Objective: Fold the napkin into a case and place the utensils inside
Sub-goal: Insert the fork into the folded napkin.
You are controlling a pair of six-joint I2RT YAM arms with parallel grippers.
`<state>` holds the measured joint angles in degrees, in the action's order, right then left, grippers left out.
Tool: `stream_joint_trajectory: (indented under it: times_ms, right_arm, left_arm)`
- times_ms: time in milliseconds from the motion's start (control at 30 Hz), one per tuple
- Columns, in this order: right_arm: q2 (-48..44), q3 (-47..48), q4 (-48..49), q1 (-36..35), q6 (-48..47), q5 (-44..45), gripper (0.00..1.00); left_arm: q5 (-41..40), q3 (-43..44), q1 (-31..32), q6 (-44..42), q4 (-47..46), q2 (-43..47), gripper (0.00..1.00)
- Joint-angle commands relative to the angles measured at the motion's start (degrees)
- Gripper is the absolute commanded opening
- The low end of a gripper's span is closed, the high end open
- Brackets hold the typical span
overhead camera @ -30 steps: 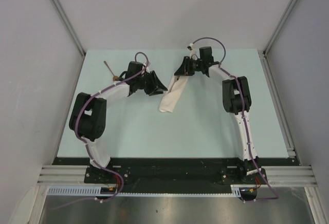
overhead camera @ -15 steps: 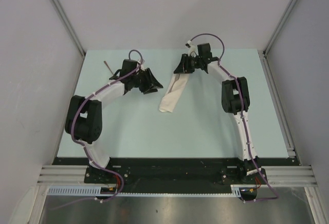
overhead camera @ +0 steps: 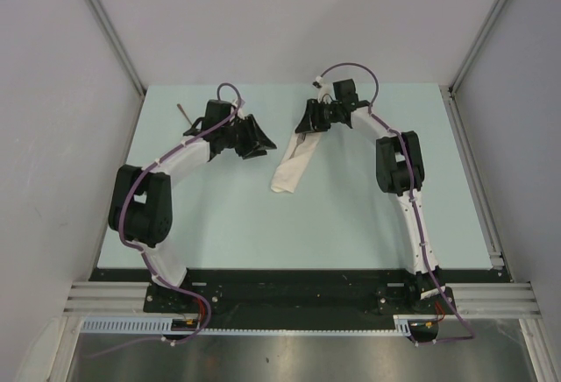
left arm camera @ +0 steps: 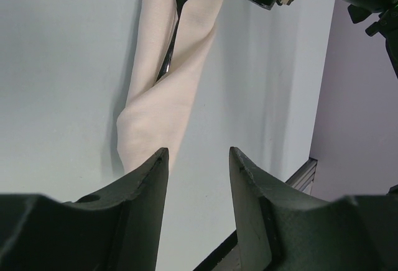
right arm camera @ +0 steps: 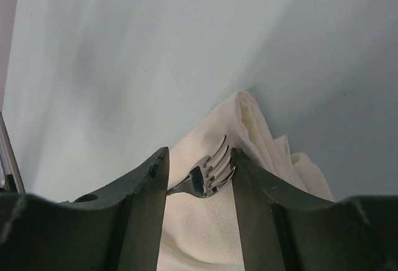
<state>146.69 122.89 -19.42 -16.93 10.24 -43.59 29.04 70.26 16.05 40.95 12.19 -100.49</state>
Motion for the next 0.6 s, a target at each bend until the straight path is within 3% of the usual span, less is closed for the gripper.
stream_joint_trajectory:
  times_ms: [0, 300, 400, 433, 567]
  right_arm:
    - [-2.2, 5.3, -1.4, 0.0, -1.8, 1.9, 0.50]
    - [-2.1, 9.7, -4.6, -0.6, -4.4, 7.8, 0.63]
    - [-2.4, 12.3, -7.0, -0.7, -5.7, 11.8, 0.65]
    - [-2.6, 13.7, -8.0, -0.7, -6.0, 12.9, 0.65]
    - [-7.4, 10.8, -10.3, -1.7, -8.7, 22.0, 0.66]
  left_arm:
    - [-0.3, 2.0, -0.7, -1.2, -0.1, 2.4, 0.48]
    - [-3.2, 2.2, -1.3, -2.4, 2.4, 2.7, 0.49]
    - [-8.0, 3.6, -2.7, -1.8, 5.6, 2.4, 0.56]
    - [-13.0, 4.1, -3.3, -1.5, 6.9, 2.3, 0.58]
    - [-22.3, 8.4, -7.8, -1.0, 13.1, -0.8, 0.58]
